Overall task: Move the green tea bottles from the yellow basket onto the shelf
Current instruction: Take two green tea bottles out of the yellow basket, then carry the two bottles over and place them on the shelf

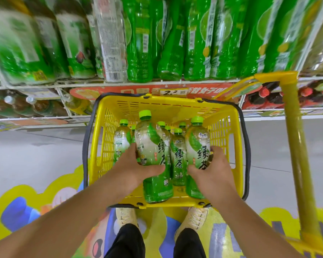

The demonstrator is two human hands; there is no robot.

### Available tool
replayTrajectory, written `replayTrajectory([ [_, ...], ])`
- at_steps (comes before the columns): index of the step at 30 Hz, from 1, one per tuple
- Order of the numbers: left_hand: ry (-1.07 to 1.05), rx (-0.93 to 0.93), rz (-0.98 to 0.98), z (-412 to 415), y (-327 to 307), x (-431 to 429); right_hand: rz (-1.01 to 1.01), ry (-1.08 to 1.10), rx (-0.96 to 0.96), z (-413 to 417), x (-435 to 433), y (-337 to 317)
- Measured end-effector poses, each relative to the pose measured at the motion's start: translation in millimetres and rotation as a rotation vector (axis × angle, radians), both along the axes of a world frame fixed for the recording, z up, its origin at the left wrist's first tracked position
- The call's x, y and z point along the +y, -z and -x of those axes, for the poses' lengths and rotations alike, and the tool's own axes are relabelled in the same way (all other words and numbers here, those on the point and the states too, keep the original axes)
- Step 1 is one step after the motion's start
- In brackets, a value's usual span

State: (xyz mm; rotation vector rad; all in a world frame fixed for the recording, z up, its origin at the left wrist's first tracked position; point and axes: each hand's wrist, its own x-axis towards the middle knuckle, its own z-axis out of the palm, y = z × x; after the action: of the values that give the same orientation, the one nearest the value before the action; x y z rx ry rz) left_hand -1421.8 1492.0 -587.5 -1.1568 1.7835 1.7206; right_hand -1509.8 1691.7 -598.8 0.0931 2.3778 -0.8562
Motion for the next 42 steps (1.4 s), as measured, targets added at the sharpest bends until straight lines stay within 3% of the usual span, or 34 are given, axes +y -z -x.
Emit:
replayTrajectory([
  [6,-0.059,0.118,-0.195,-3.8,-80.7,-22.4,0.095,0.081,0.031,-14.4,-16.0,-71.4],
  [12,-0.076,0.243,-0.294,-12.1,-188.0,-39.3,0.183,0.141,0.155,-25.1,-40.6,-188.2],
  [22,-0.045,0.436,-0.006,-59.2,-335.9,-78.1,0.329,0.178,0.406,-70.9,-88.4,-354.5],
  [27,-0.098,0.514,0.089,-80.7,-388.3,-95.2,0.360,0.120,0.407,-84.6,-107.5,-411.9],
  [34,-0.238,0.573,0.209,-112.9,-452.3,-105.5,0.422,-0.084,0.402,-84.7,-140.6,-467.4],
  [42,-0.563,0.575,0.398,-178.1,-504.6,-106.5,0.591,-0.378,0.390,-105.0,-197.6,-510.9],
])
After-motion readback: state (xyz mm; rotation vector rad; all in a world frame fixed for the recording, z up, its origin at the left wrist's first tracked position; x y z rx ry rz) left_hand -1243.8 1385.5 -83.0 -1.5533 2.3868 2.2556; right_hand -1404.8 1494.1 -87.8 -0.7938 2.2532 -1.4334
